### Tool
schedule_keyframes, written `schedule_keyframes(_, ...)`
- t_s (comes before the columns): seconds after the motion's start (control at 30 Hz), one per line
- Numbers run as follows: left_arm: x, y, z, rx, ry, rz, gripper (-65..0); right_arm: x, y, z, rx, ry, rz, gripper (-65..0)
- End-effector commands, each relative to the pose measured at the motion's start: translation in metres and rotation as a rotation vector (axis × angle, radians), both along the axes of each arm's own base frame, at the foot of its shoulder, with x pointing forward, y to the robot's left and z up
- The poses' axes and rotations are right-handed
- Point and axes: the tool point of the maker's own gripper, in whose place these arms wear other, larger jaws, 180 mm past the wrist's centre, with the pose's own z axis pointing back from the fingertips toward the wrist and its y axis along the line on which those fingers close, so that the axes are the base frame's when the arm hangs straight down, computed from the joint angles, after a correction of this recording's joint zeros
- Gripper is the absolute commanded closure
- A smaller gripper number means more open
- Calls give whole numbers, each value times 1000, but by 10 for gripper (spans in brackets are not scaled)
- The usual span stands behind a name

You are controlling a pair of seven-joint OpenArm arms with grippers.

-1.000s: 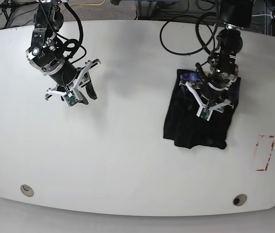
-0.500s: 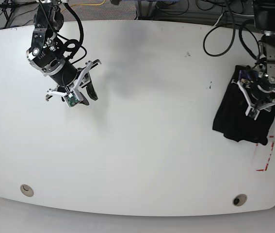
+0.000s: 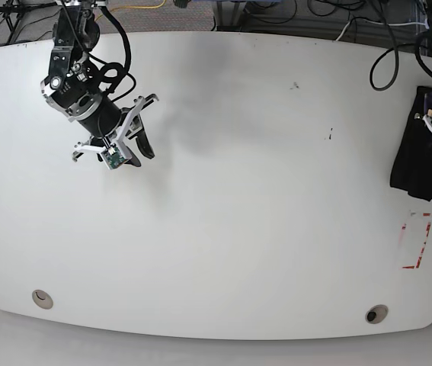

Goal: Fold the T-shirt properly
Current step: 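Carry the folded shirt with the left gripper to the table's corner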

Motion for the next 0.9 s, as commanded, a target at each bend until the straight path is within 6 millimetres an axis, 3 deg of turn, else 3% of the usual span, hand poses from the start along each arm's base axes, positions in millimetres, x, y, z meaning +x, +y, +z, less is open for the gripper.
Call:
schedule_keyframes(0.0,-17,25,2,55,68,40,-339,5,3,15,15,-56,17,-160)
schedule_keyframes(0.13,-18,32,10,48,51,54,-339,5,3,15,15,-56,17,-160)
schedule_keyframes(0.27,-11,26,18,50,34,15,-339,5,3,15,15,-56,17,-160)
schedule_keyframes(0.43,6,14,51,127,6,-41,-339,6,2,15,8,-61,17,-160)
schedule_keyframes(0.53,22,-12,74,161,-59,-90,-339,13,-1,18,5,-101,17,-162)
schedule_keyframes(0.67,45,-62,101,141,-225,-161,-339,22,-2,13,19,-176,-2,-160)
schedule_keyframes(0.77,55,-88,111,92,-333,-170,-339,26,-4,5,24,-210,-14,-160)
schedule_keyframes(0.87,65,-111,123,33,-459,-161,-339,29,-18,-1,31,-237,-52,-160)
